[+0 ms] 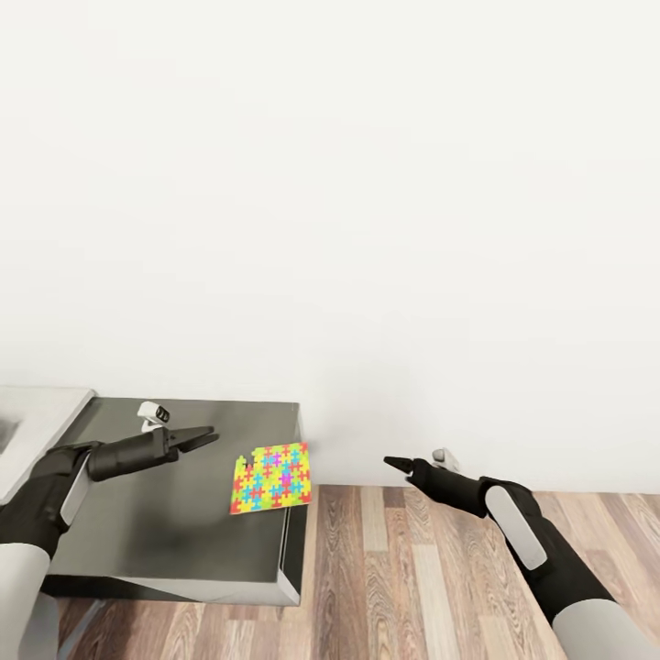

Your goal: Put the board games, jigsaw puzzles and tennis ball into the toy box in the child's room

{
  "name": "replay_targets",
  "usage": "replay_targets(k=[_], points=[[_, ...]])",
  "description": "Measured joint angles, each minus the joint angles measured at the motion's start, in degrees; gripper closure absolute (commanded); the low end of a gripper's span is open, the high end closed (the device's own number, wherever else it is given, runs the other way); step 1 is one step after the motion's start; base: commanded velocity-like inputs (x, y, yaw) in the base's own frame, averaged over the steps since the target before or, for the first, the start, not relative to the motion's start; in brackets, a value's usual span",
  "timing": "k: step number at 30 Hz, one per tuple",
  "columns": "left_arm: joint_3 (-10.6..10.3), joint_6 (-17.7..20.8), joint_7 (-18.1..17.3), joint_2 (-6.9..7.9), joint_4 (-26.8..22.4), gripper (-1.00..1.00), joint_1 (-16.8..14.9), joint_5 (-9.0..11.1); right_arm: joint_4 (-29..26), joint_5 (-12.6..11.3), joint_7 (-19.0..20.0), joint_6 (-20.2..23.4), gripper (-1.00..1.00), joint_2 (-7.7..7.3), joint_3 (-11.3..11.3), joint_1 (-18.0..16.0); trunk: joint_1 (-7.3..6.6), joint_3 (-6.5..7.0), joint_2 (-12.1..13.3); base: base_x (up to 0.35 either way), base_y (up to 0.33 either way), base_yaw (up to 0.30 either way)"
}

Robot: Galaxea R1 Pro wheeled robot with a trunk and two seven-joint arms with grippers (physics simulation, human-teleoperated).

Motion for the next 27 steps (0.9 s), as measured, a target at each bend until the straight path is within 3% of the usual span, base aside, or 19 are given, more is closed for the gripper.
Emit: replay_targets(k=[10,19,27], points=[[-0.1,-0.3,0.1,-0.25,0.0,-1.0,0.0,0.0,0.1,0.0,0.0,0.0,-1.0,0.26,0.0,0.0,0.0,0.0,0.0,0.001,0.009,0.225],[-0.1,-0.3,0.0,-0.24,0.0,-1.0,0.0,0.0,0.1,-0.1,0.0,0.0,-1.0,0.31,0.1,0.0,0.0,0.0,0.0,0.001,0.0,0.047],[-0.2,-0.4,0.1,-0.34,-0.3,-1.0,0.0,0.0,0.1,0.0,-0.1,-0.1,-1.0,1.56,0.2,0.0,-0.02,0.0,0.0,0.151,-0.043,0.155]])
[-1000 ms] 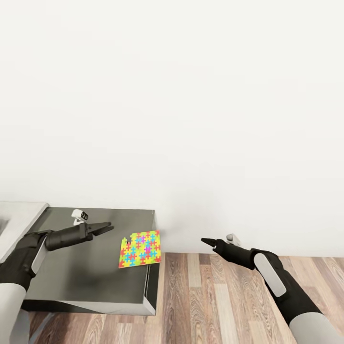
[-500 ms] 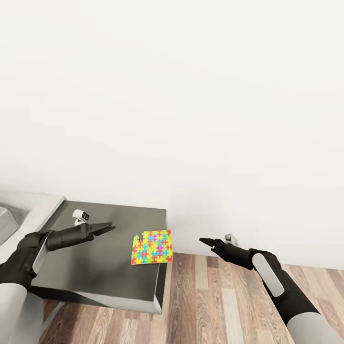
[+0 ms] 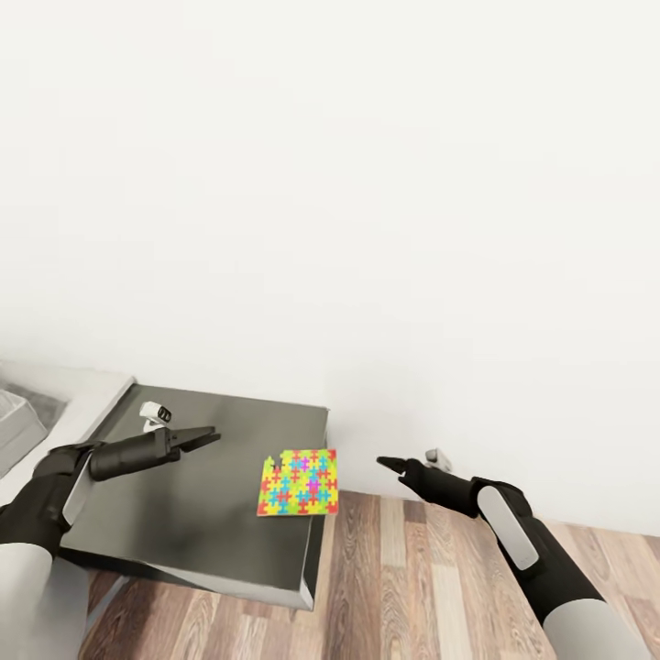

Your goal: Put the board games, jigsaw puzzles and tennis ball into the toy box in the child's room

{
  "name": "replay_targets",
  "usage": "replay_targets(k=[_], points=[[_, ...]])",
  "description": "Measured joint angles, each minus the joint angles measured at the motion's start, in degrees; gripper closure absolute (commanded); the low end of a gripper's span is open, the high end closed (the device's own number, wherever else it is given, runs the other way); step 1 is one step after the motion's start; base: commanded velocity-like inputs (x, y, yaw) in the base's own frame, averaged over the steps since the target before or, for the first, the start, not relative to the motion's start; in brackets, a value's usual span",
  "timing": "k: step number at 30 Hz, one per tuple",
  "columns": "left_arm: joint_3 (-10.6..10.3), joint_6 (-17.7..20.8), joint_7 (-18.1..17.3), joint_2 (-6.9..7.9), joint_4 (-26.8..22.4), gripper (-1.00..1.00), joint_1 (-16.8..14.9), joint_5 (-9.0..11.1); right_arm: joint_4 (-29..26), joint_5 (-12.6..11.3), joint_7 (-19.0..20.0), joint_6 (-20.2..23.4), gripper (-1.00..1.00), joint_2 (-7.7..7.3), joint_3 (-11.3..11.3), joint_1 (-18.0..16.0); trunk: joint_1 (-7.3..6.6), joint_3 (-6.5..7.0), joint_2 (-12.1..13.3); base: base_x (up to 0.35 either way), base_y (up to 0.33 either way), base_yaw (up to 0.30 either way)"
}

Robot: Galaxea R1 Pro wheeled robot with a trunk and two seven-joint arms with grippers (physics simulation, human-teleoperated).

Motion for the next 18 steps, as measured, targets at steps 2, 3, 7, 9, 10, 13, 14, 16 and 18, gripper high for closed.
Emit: replay_targets(k=[2,3,7,9,10,13,14,16,18], points=[[0.0,0.0,0.0,-0.01,0.0,-1.0,0.0,0.0,0.0,0.0,0.0,0.0,-1.0,0.1,-0.1,0.0,0.01,0.0,0.0,0.139,-0.087,0.095],[0.0,0.0,0.0,-0.02,0.0,-1.0,0.0,0.0,0.0,0.0,0.0,0.1,-1.0,0.15,-0.1,0.0,0.01,0.0,0.0,0.086,-0.054,0.06],[0.0,0.1,0.0,0.01,0.0,-1.0,0.0,0.0,0.0,0.0,0.1,0.1,-1.0,0.25,-0.1,0.0,0.02,0.0,0.0,0.034,-0.022,0.024],[0.0,0.1,0.0,0.03,0.0,-1.0,0.0,0.0,0.0,0.0,0.1,0.0,-1.0,0.27,0.0,0.0,0.02,0.0,0.0,0.012,-0.007,0.008],[0.0,0.1,0.0,0.04,0.0,-1.0,0.0,0.0,0.0,0.0,0.1,0.0,-1.0,0.31,0.0,0.0,0.02,0.0,0.0,0.006,-0.004,0.004],[0.0,0.0,0.0,0.01,-0.1,-1.0,0.0,0.0,0.1,0.0,0.1,0.0,-1.0,0.41,0.1,0.0,0.02,0.0,0.0,0.003,-0.002,0.002],[0.0,0.1,0.0,0.0,-0.1,-1.0,0.0,0.0,0.1,0.1,0.1,0.0,-1.0,0.6,0.1,0.0,0.02,0.0,0.0,0.002,-0.001,0.001],[0.0,0.1,0.0,-0.01,-0.1,-1.0,0.0,0.0,0.2,0.1,0.1,0.1,-1.0,0.98,0.1,0.0,0.02,0.0,0.0,0.0,0.0,0.0],[0.0,0.2,0.0,-0.02,-0.1,-1.0,0.0,0.0,0.6,0.1,0.1,0.3,-1.0,1.23,0.2,0.0,0.02,0.0,0.0,0.0,0.0,0.0]])
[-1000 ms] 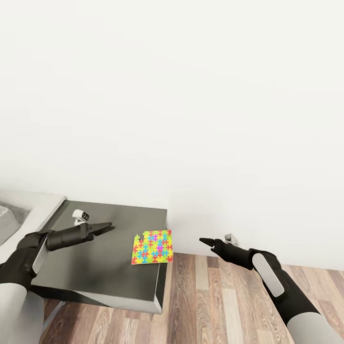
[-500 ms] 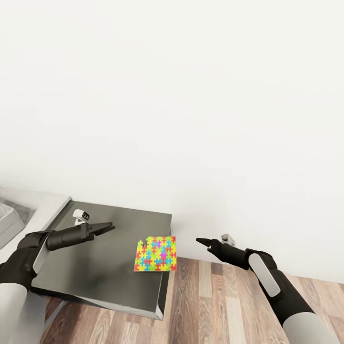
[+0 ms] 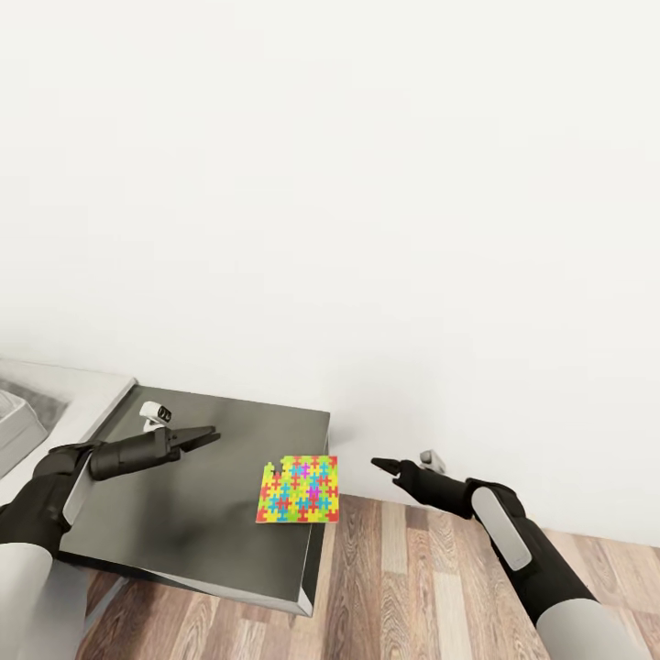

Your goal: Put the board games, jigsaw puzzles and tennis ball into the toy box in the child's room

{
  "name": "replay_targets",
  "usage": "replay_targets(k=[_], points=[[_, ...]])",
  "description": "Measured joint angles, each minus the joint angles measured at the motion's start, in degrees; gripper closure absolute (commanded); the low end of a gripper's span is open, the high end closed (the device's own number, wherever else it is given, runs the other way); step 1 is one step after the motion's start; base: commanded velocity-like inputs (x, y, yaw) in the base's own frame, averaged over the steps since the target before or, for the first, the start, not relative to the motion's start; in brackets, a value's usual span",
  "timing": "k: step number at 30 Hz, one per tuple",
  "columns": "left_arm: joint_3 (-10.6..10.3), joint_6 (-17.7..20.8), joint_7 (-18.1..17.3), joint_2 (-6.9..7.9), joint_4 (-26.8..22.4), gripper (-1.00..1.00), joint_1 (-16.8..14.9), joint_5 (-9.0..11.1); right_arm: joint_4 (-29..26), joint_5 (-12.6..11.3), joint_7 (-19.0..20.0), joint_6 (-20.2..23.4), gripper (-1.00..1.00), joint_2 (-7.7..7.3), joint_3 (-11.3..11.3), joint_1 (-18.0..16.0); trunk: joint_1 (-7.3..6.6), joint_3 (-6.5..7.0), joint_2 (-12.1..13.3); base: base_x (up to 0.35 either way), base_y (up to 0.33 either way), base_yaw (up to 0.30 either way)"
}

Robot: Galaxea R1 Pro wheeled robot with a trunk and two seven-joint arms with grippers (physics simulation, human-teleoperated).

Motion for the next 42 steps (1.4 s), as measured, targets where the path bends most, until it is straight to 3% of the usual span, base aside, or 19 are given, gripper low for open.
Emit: replay_targets(k=[7,15,24,36,42], points=[[0.0,0.2,-0.1,0.06,0.0,-1.0,0.0,0.0,2.6,-0.2,0.5,0.5,-1.0,0.37,0.0,-0.3,0.0,0.0,0.0,0.0,0.0,0.0],[0.0,0.2,-0.1,0.01,0.0,-1.0,0.0,0.0,3.4,-0.2,0.8,1.6,-1.0,2.86,-0.4,-0.6,0.0,0.0,0.0,0.0,0.0,0.0],[-0.2,0.2,-0.2,-0.08,0.0,-1.0,0.0,0.1,6.2,0.1,0.4,0.1,-1.0,4.35,-0.3,-0.6,0.0,0.0,0.0,0.0,0.0,0.0],[-2.5,0.8,-0.5,-0.61,-1.0,-1.0,0.0,0.2,9.1,-0.2,1.3,-2.6,-1.0,5.55,-0.3,-0.6,0.0,0.0,0.0,0.0,0.0,0.0],[-6.3,6.1,-0.3,-3.24,-6.1,-1.0,0.2,0.1,9.8,-0.2,5.4,-2.6,-1.0,5.79,-0.3,-0.6,0.0,0.0,0.0,0.0,0.0,0.0]])
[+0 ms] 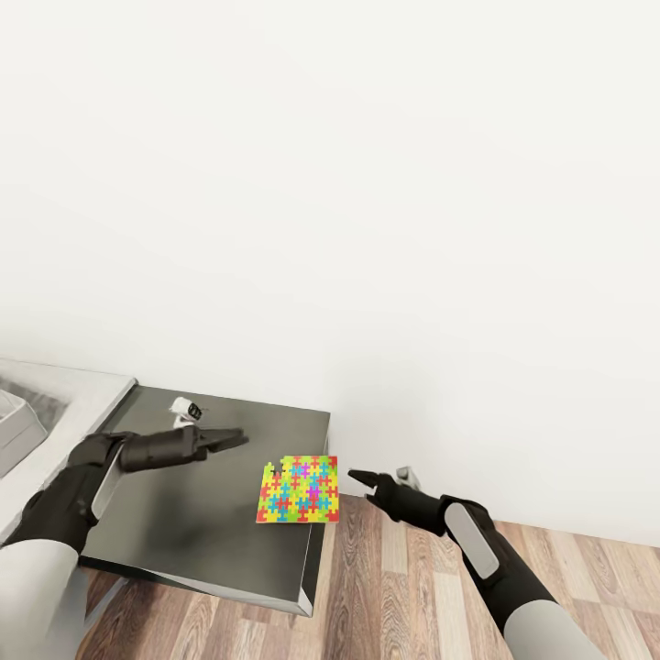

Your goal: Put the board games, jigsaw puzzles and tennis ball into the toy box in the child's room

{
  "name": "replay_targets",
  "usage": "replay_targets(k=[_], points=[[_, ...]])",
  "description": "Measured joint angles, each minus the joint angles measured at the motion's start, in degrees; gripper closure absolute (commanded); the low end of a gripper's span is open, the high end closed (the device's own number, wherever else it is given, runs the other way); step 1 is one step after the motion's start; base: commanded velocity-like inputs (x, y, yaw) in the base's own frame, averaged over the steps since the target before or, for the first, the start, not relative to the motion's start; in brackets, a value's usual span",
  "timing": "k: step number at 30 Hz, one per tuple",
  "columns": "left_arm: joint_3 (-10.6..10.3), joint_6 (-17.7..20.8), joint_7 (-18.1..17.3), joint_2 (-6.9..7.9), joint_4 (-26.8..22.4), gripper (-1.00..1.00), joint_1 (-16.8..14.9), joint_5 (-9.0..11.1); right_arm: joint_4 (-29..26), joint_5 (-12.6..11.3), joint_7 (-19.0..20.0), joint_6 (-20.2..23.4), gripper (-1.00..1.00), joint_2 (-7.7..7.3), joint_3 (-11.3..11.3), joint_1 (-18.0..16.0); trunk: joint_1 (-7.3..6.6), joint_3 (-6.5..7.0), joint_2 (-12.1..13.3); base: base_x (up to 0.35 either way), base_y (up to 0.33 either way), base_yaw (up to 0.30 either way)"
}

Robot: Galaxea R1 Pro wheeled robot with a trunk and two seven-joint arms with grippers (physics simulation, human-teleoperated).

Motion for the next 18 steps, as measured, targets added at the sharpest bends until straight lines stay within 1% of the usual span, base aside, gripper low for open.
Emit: replay_targets(k=[3,5,11,18], points=[[-2.2,1.1,1.2,-1.55,-1.8,-1.0,0.8,-0.3,0.1,0.1,2.4,0.0,-1.0,-0.03,-0.1,0.0,0.0,0.0,0.0,0.0,0.0,0.0],[-3.1,1.7,2.0,-2.17,-3.2,-1.0,1.2,-0.3,0.1,0.2,3.5,-0.1,-1.0,-0.04,-0.2,0.0,0.0,0.0,0.0,0.0,0.0,0.0],[-3.6,3.1,2.6,-2.36,-7.4,-1.0,1.8,-0.4,0.1,0.3,4.1,-0.2,-1.0,-0.03,0.2,0.0,0.0,0.0,0.0,0.0,0.0,0.0],[-3.5,4.4,2.6,-2.06,-9.1,-1.0,2.6,-0.3,0.2,0.2,4.2,-0.2,-1.0,-0.04,0.2,0.0,0.0,0.0,0.0,0.0,0.0,0.0]])
